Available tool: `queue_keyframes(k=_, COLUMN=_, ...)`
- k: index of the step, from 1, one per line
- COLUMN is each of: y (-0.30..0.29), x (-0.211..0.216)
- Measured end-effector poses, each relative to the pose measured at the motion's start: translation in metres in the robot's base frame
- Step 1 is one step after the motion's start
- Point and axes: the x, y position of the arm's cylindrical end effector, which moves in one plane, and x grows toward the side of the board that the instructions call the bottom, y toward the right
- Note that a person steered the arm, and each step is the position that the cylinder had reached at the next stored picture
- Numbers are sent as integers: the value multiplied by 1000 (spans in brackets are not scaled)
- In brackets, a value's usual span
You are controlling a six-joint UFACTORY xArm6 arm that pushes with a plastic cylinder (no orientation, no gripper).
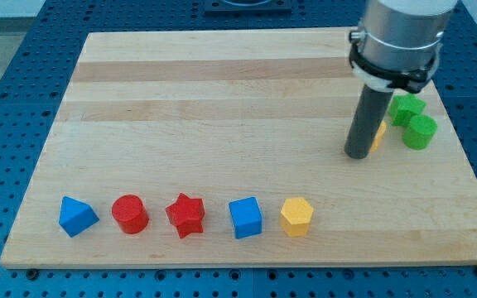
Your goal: Slide the yellow hexagon towards the right side of the board
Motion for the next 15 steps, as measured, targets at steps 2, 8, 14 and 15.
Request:
queue_keyframes(k=2, y=37, x=0)
queue_keyframes(k=8, y=-18, x=122)
queue_keyframes(k=14, y=-113, x=79)
queue_keyframes(k=15, y=-122, x=55)
